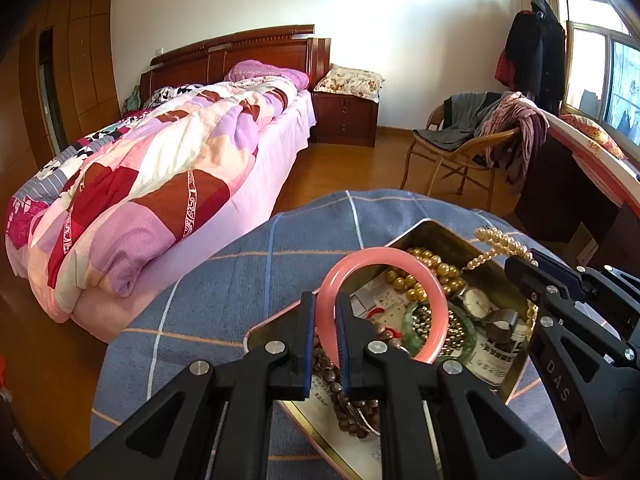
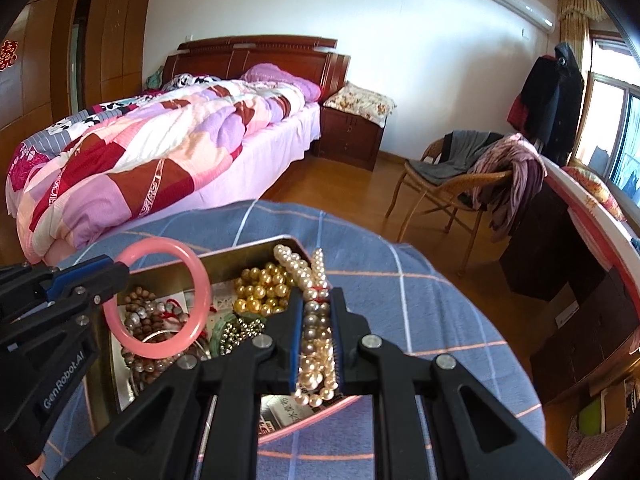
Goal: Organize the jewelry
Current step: 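Lower both into the tin and open both grippers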
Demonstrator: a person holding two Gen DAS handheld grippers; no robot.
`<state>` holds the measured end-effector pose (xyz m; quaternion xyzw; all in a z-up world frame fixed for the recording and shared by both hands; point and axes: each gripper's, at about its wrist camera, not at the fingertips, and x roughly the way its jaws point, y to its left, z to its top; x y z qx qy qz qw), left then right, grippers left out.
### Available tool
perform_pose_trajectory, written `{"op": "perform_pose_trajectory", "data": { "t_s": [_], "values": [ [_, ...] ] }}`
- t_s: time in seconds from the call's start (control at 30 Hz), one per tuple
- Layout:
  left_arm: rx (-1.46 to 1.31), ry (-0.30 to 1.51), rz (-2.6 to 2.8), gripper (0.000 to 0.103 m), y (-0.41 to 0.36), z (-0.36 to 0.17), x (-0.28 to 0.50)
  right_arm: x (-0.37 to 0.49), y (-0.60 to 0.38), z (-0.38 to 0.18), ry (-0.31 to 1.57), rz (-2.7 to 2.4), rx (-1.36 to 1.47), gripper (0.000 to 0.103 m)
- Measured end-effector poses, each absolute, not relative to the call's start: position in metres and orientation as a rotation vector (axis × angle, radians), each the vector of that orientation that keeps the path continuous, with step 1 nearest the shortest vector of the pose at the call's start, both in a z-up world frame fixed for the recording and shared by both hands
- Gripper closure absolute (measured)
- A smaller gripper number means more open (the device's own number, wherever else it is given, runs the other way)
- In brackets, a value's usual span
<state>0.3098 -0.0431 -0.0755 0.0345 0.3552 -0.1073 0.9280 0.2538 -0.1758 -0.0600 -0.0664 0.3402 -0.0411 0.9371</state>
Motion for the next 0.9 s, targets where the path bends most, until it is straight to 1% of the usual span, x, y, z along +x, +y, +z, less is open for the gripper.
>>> {"op": "perform_pose_trajectory", "data": {
  "t_s": [0.5,0.9],
  "values": [
    [0.13,0.748,-0.199,0.094,-0.052,-0.099,0.32,0.271,-0.177,-0.094,0.784,-0.059,-0.104,0.088],
    [0.247,0.713,-0.159,0.092,-0.072,-0.111,0.325,0.273,-0.182,-0.102,0.788,-0.035,-0.09,0.087]
  ]
}}
